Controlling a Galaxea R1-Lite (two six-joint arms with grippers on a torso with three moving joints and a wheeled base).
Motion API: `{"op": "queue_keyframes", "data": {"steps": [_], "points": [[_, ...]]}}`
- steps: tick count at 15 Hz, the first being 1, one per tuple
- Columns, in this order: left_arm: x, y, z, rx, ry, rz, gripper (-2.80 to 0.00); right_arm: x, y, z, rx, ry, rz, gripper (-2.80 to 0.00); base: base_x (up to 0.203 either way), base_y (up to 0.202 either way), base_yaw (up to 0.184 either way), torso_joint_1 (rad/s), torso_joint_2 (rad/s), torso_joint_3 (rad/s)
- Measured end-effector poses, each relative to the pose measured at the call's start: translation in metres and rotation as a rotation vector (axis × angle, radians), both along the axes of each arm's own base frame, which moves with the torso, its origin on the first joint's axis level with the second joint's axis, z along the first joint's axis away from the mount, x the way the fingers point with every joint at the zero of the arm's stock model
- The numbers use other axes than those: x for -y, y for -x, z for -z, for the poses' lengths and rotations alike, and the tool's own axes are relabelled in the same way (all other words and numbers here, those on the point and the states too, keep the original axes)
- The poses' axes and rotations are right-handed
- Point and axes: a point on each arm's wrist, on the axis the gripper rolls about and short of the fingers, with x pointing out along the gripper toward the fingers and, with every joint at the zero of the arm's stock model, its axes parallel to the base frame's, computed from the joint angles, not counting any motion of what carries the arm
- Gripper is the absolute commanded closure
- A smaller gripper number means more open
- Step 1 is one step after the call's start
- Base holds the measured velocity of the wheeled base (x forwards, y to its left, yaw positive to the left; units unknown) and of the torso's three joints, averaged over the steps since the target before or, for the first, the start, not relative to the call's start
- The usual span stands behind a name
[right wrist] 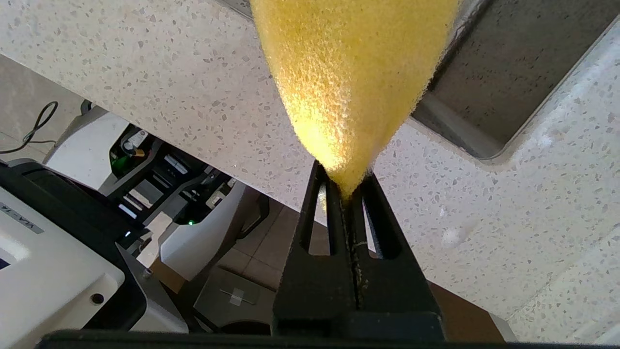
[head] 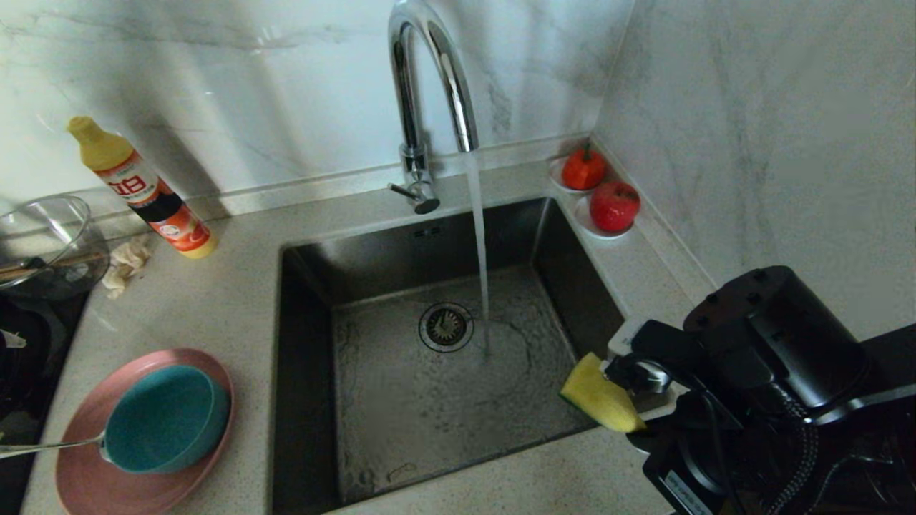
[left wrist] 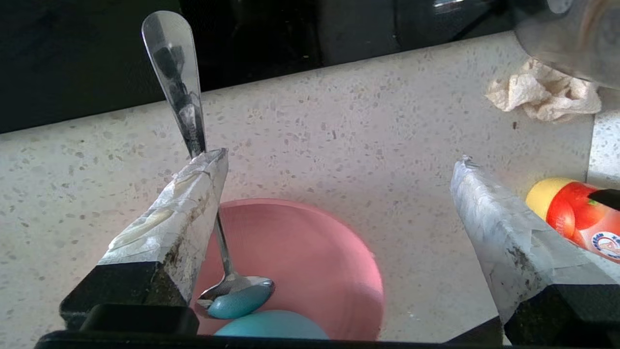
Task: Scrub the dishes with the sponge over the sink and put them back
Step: Rinse the spoon
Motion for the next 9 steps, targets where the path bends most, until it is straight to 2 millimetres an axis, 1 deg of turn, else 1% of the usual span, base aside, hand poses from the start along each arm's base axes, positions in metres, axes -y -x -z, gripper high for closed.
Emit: {"op": "queue_keyframes", "data": {"steps": [9], "points": [[0.0004, 0.0003, 0.0061, -0.009, 0.012, 0.005, -2.8, -0.0001, -0.0001, 0.0003, -0.001, 0.001, 0.0, 0.0, 0.0, 0.0, 0.0, 0.0, 0.0, 0.0]]}}
